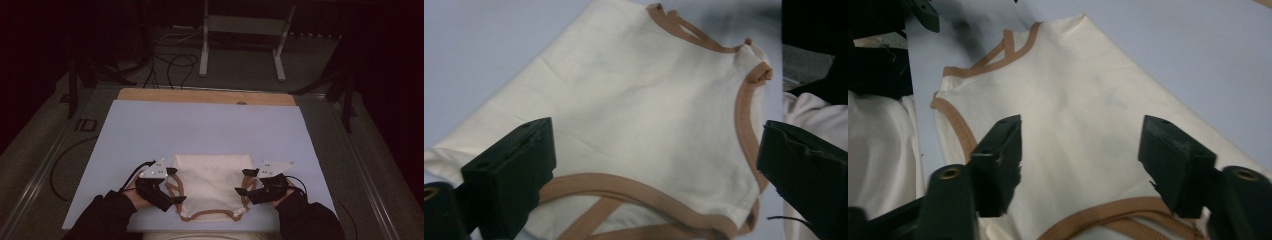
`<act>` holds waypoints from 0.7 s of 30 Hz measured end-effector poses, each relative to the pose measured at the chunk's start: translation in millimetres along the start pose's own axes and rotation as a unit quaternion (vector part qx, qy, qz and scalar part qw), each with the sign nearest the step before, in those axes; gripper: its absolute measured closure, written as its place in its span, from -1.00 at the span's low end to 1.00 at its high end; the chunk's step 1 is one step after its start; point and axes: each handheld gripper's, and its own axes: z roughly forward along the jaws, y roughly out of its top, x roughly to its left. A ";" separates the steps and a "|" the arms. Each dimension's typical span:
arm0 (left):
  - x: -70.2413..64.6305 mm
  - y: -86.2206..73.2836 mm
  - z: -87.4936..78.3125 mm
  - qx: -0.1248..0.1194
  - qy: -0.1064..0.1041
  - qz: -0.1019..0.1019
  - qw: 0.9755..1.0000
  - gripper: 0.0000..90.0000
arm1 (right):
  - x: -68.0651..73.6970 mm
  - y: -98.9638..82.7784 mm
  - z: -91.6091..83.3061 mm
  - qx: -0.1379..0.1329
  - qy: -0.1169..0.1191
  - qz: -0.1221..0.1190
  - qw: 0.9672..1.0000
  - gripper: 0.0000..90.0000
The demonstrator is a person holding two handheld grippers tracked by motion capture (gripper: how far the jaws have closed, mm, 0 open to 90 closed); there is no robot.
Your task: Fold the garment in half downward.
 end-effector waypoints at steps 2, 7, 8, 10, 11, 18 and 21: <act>1.4 2.4 -0.9 -0.002 0.007 0.001 1.000 -0.97 | -1.3 2.1 1.5 -0.001 0.002 0.003 1.000 -0.46; 8.0 7.9 -3.5 -0.005 0.018 0.002 1.000 -0.98 | -6.4 7.6 5.1 -0.012 0.013 0.014 1.000 -0.64; 10.2 9.4 -4.4 -0.006 0.023 0.000 1.000 -0.98 | -7.8 8.1 5.6 -0.012 0.014 0.013 1.000 -0.66; 13.3 11.6 -5.7 -0.010 0.027 -0.002 1.000 -0.98 | -8.5 9.6 7.0 -0.008 0.007 0.008 1.000 -0.69; 14.7 13.0 -6.3 -0.011 0.031 -0.002 0.999 -0.99 | -10.8 10.1 7.1 -0.009 0.012 0.009 1.000 -0.70; 26.7 20.2 -6.0 -0.011 0.044 -0.010 0.999 -0.97 | -27.7 15.9 3.6 -0.035 -0.009 0.019 0.999 -0.77; 31.7 21.7 -4.9 -0.010 0.054 -0.011 0.998 -0.97 | -37.2 17.7 2.8 -0.041 -0.015 0.022 0.999 -0.77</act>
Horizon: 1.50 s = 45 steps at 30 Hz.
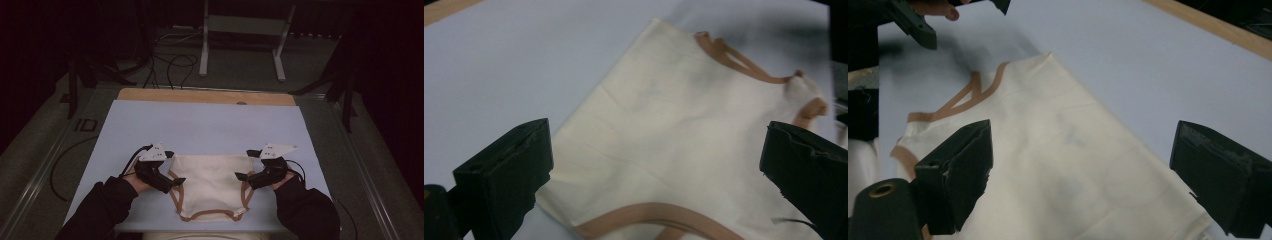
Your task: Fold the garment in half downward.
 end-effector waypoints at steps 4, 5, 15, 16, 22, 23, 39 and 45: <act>7.9 1.7 3.2 0.001 0.009 -0.005 1.000 -0.97 | -11.7 1.6 2.1 -0.007 -0.014 -0.004 1.000 -0.77; 10.2 2.1 3.9 0.002 0.011 -0.006 1.000 -0.97 | -13.9 1.9 2.9 -0.005 -0.019 -0.003 1.000 -0.77; 35.1 2.2 11.7 -0.011 0.058 -0.016 0.998 -0.95 | -35.4 -4.5 12.3 0.024 -0.040 0.019 0.999 -0.77; 37.5 1.4 12.9 -0.011 0.063 -0.020 0.998 -0.95 | -38.7 -6.9 15.1 0.030 -0.045 0.025 0.998 -0.77; 54.5 -4.0 22.0 0.005 0.064 -0.084 0.994 -0.95 | -47.4 -12.6 20.7 0.044 -0.054 0.044 0.997 -0.77; 56.3 -5.1 23.5 0.012 0.069 -0.086 0.994 -0.95 | -48.5 -13.7 21.7 0.045 -0.054 0.043 0.997 -0.77; 66.6 -16.3 43.8 0.083 0.075 -0.098 0.989 -0.42 | -66.5 -30.2 40.4 0.091 -0.068 0.067 0.991 -0.25; 68.0 -19.3 48.2 0.093 0.083 -0.102 0.987 -0.11 | -72.0 -36.0 47.9 0.110 -0.080 0.075 0.988 -0.24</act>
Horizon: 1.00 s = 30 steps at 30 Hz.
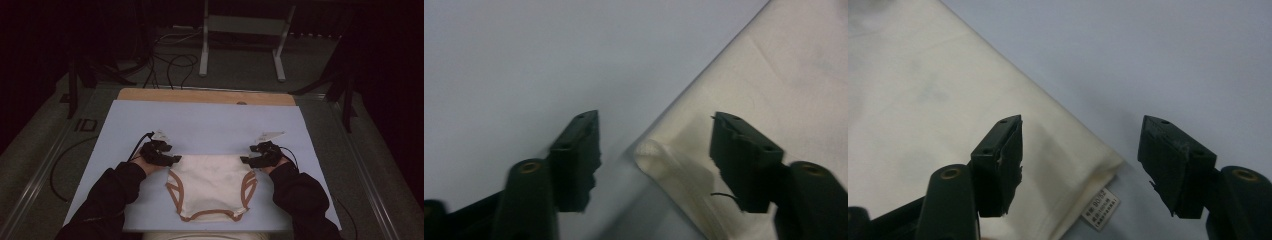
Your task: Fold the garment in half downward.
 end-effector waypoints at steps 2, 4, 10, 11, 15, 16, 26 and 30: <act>0.4 -0.7 1.5 0.002 -0.001 -0.001 1.000 -0.02 | -0.5 -1.3 2.1 0.005 0.001 0.003 1.000 -0.23; 0.7 -1.7 2.7 0.005 -0.006 0.002 1.000 0.09 | -0.9 -2.4 3.8 0.010 0.002 0.004 1.000 -0.19; 0.9 -5.1 5.3 0.010 -0.020 0.007 1.000 0.22 | -0.2 -4.3 8.2 0.028 -0.003 -0.005 1.000 -0.08; 1.3 -5.2 5.0 0.011 -0.023 0.005 1.000 0.26 | 0.4 -4.6 8.9 0.032 -0.002 -0.005 0.999 -0.06; -1.7 -5.7 4.5 0.016 -0.026 0.012 0.999 0.40 | 1.1 -5.2 10.3 0.041 -0.008 -0.008 0.999 0.12; -2.1 -6.0 4.4 0.016 -0.028 0.011 0.999 0.46 | 1.2 -4.7 9.8 0.044 -0.009 -0.005 0.999 0.23; -4.1 -8.2 2.9 0.012 -0.042 0.002 0.999 0.88 | 8.7 0.2 9.0 0.062 0.012 -0.026 0.998 0.88; -5.3 -6.0 -1.6 0.006 -0.036 0.005 0.999 0.91 | 9.4 1.1 6.7 0.054 0.006 -0.030 0.998 0.92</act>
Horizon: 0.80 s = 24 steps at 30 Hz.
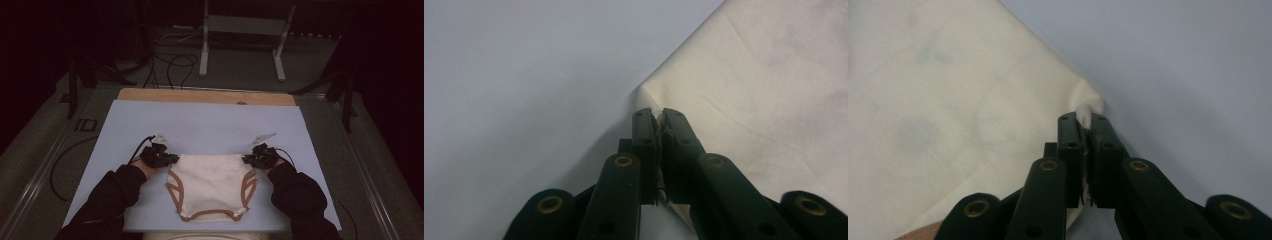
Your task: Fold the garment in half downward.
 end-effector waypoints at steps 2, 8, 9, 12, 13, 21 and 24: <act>-0.5 2.1 -3.2 -0.003 0.002 0.005 1.000 0.92 | -0.3 0.9 -3.6 -0.010 0.001 0.003 1.000 0.94; 0.7 9.9 -12.5 -0.013 0.010 0.015 1.000 0.92 | 0.5 9.4 -16.0 -0.035 -0.003 -0.005 0.999 0.95; 1.2 11.2 -14.0 -0.014 0.013 0.015 1.000 0.92 | 0.7 10.7 -17.2 -0.038 -0.006 -0.005 0.999 0.96; 3.6 14.6 -17.3 -0.020 0.014 0.017 1.000 0.92 | 0.8 14.2 -19.8 -0.041 -0.007 -0.008 0.999 0.96; 3.9 15.9 -18.0 -0.020 0.015 0.015 1.000 0.92 | 0.4 15.0 -20.1 -0.043 -0.007 -0.007 0.999 0.96; 10.7 28.8 -23.4 -0.037 0.024 0.024 0.999 0.92 | -7.2 23.7 -24.3 -0.058 -0.013 0.002 0.998 0.96; 14.4 33.7 -24.7 -0.043 0.023 0.021 0.999 0.92 | -12.0 27.8 -24.9 -0.066 -0.017 0.007 0.998 0.96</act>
